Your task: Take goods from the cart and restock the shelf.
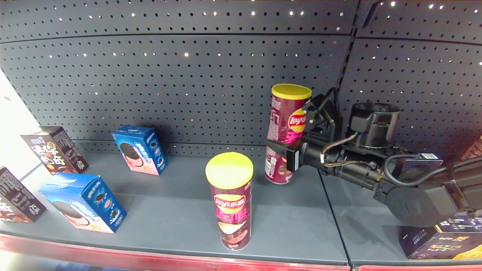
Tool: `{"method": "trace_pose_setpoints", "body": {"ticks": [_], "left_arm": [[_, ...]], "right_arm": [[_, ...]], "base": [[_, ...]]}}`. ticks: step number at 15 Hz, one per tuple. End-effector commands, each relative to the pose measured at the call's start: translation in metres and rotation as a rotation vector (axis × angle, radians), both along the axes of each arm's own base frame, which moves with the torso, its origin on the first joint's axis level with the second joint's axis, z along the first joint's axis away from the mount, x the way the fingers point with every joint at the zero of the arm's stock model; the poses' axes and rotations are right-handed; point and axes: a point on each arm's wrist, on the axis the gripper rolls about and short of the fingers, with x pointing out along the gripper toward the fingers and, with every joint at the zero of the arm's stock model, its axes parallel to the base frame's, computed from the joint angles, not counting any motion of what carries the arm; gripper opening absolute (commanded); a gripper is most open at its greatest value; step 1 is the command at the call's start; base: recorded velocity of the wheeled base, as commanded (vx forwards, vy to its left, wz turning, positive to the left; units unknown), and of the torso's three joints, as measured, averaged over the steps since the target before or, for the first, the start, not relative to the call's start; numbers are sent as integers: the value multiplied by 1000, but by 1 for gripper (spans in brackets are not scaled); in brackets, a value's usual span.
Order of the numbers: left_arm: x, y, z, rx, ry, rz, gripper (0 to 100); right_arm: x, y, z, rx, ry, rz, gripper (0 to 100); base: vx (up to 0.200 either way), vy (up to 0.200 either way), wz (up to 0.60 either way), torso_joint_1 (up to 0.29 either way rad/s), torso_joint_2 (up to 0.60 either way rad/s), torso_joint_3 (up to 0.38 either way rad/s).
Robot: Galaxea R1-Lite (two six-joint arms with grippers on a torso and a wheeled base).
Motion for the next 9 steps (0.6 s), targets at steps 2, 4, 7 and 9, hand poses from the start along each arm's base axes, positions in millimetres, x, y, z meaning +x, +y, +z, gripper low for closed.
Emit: {"method": "trace_pose_setpoints", "body": {"ticks": [2,4,7,9], "left_arm": [[0,0,0,-1,2,0,100],[0,0,0,-1,2,0,100],[0,0,0,-1,2,0,100],[0,0,0,-1,2,0,100]], "right_arm": [[15,20,-15,-11,19,16,0],[19,27,-24,-5,27,16,0],[28,41,-27,42,47,-53,0],[29,45,-32,36,58,-52,0]], "base": [[0,0,0,0,0,0],[0,0,0,0,0,0],[0,0,0,0,0,0],[0,0,0,0,0,0]]}}
